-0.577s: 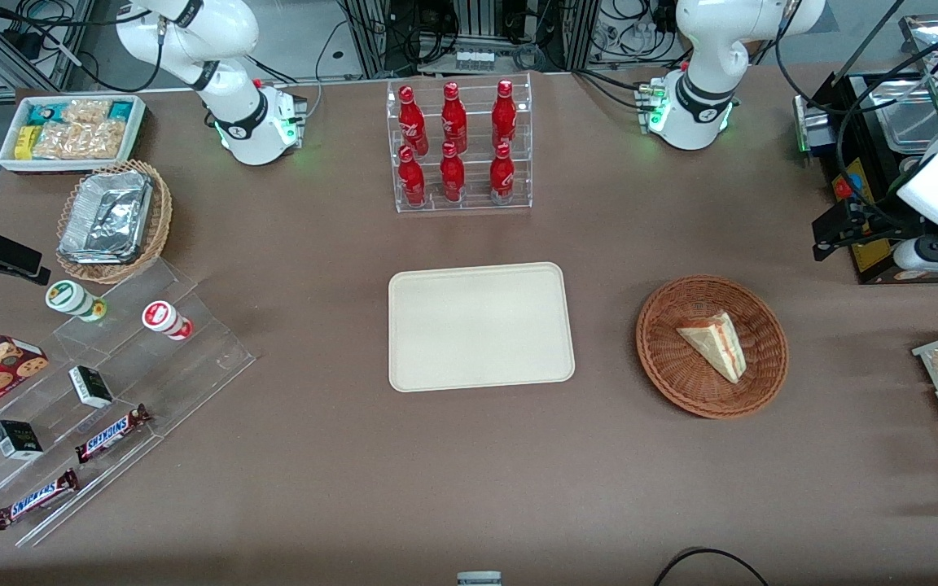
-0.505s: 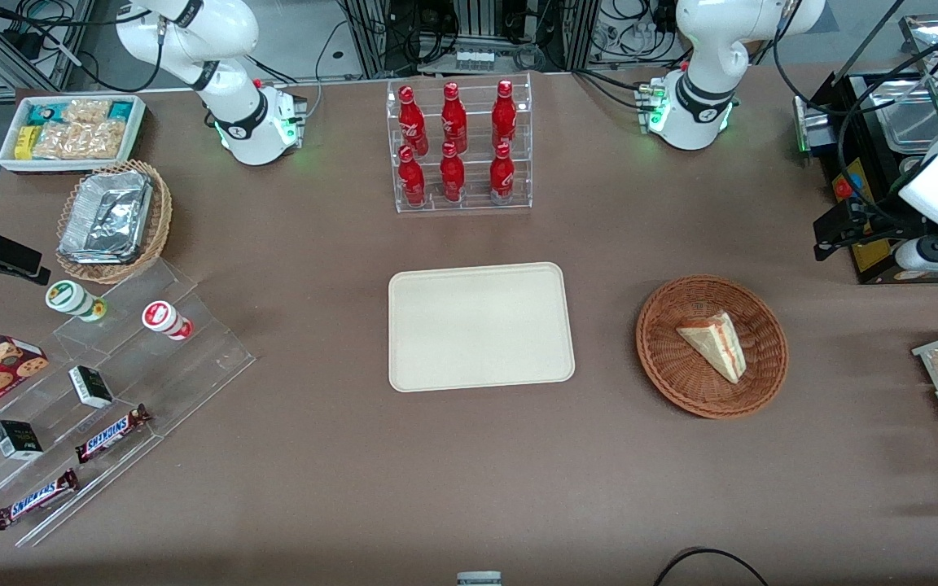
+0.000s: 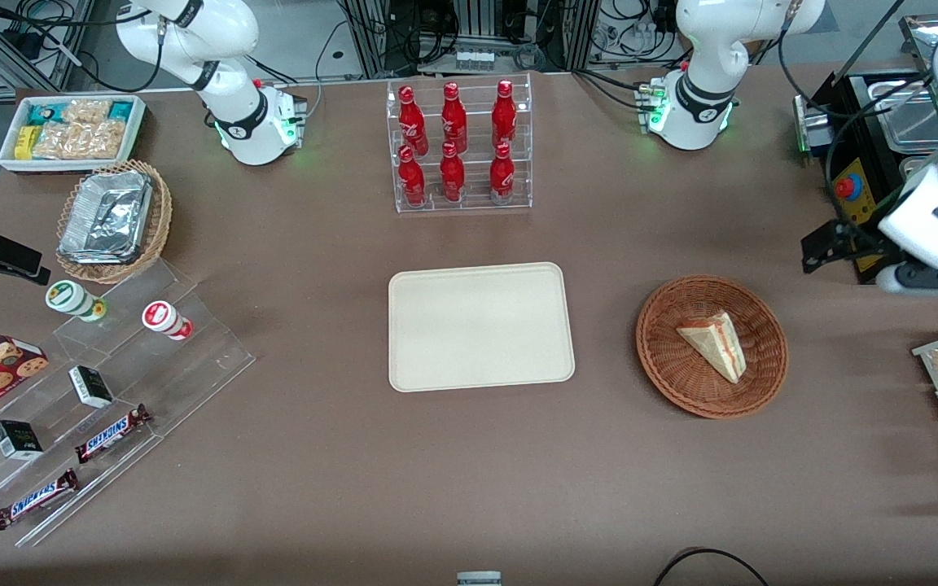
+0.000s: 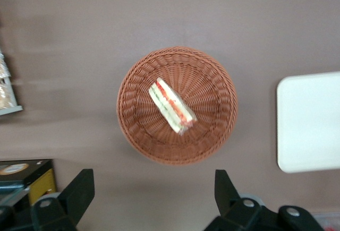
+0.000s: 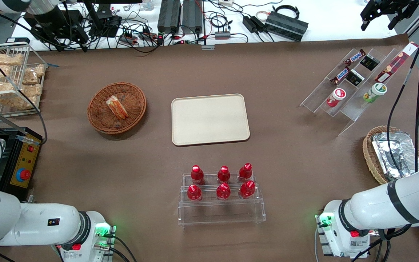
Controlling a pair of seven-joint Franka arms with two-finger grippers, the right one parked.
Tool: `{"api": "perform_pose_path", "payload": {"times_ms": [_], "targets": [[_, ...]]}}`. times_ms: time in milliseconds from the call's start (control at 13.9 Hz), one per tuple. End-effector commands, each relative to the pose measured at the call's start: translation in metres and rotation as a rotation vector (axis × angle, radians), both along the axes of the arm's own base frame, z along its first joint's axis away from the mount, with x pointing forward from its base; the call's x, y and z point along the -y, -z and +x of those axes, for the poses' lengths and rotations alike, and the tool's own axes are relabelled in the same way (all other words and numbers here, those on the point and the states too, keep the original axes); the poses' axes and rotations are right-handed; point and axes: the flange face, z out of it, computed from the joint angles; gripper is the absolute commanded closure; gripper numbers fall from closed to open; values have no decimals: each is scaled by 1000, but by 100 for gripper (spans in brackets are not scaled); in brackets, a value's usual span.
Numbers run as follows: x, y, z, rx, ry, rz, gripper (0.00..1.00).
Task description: Place sandwich from basket to tray
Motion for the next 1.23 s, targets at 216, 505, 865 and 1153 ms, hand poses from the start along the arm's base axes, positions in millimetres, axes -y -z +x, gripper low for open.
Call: {"api": "perform_pose_path", "payload": {"times_ms": [216,505,865,1153], "targets": [[0,110,-22,7,-373,16,0],[20,170,-39,68,-605,-13,0],[20,221,-53,143,-667,-56,0],[21,274,-50,163,-668,-81,0]]}}
